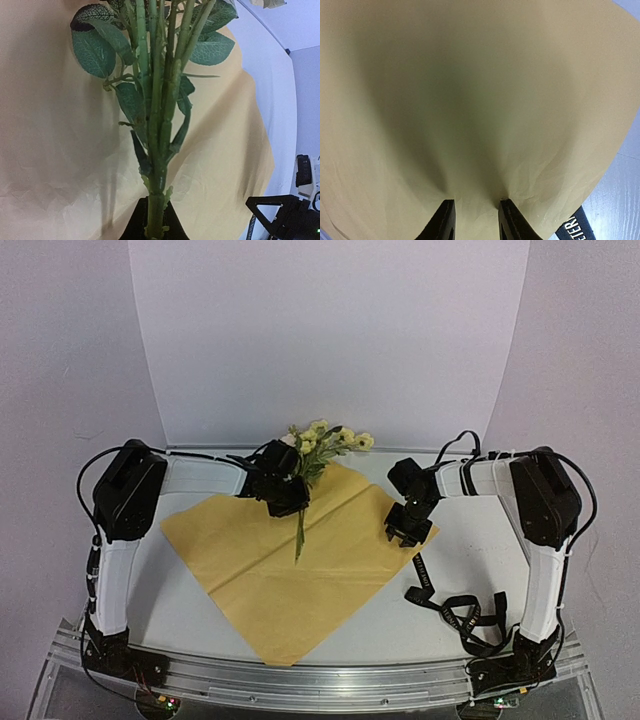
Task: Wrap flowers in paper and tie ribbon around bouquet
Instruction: Place the fake flower on the flattened wrapping paper, then adjust the flattened wrapping paper at the center of the board.
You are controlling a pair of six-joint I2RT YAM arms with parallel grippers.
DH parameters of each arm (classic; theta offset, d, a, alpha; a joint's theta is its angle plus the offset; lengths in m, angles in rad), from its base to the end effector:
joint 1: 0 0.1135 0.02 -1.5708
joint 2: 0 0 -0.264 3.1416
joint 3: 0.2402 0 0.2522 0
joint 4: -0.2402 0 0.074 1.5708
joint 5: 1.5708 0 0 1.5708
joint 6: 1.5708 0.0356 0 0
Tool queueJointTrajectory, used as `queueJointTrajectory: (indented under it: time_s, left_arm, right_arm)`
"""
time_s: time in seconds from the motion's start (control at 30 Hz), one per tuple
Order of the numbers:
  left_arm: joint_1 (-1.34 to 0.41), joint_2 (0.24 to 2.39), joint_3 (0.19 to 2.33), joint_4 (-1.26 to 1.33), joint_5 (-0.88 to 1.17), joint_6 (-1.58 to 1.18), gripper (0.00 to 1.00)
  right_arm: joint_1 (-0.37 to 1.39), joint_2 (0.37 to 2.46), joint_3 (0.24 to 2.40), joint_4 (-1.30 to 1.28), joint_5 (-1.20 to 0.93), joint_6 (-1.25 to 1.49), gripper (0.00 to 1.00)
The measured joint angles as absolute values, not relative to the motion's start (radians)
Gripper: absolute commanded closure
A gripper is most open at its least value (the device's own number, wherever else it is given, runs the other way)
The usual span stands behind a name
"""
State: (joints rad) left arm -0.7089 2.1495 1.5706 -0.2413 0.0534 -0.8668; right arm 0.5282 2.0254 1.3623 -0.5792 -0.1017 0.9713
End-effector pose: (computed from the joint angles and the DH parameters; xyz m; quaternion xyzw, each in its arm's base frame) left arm 0.3608 -0.3120 0.1706 -0.0636 0.9279 -0.2773 0.2409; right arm 0.3447 0.2053 0.1436 0.2084 0.9630 0.1480 0.0853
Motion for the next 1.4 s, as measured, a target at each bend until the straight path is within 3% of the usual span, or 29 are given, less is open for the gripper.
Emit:
queueJointTrajectory:
  time_s: [0.13, 0.17, 0.23, 0.4, 0.6, 0.73, 1.0, 1.4]
  left_arm:
    - [-0.71, 2.176, 1.57, -0.226, 0.054, -0.881, 0.97]
    - [-0.71, 2.183, 1.57, -0.225, 0.053, -0.883, 0.92]
    - [-0.71, 2.192, 1.568, -0.224, 0.053, -0.884, 0.74]
    - [-0.71, 2.196, 1.558, -0.214, 0.058, -0.881, 0.46]
    - [-0.707, 2.146, 1.481, -0.201, 0.047, -0.858, 0.29]
    - [-0.697, 2.046, 1.427, -0.208, 0.041, -0.836, 0.31]
    - [-0.615, 1.815, 1.263, -0.201, 0.056, -0.828, 0.56]
    - [-0.513, 1.667, 0.904, -0.209, 0.168, -0.835, 0.62]
  right_arm:
    - [0.529, 2.025, 1.363, -0.581, -0.103, 0.974, 0.67]
    - [0.529, 2.025, 1.363, -0.581, -0.103, 0.974, 0.66]
    - [0.529, 2.025, 1.363, -0.582, -0.106, 0.973, 0.65]
    - [0.529, 2.025, 1.364, -0.581, -0.118, 0.958, 0.57]
    - [0.529, 2.024, 1.393, -0.641, -0.146, 0.894, 0.49]
    - [0.529, 2.022, 1.47, -0.72, -0.16, 0.818, 0.47]
    - [0.553, 2.022, 1.644, -0.806, -0.23, 0.731, 0.47]
    - [0.785, 2.248, 1.976, -0.753, -0.4, 0.723, 0.59]
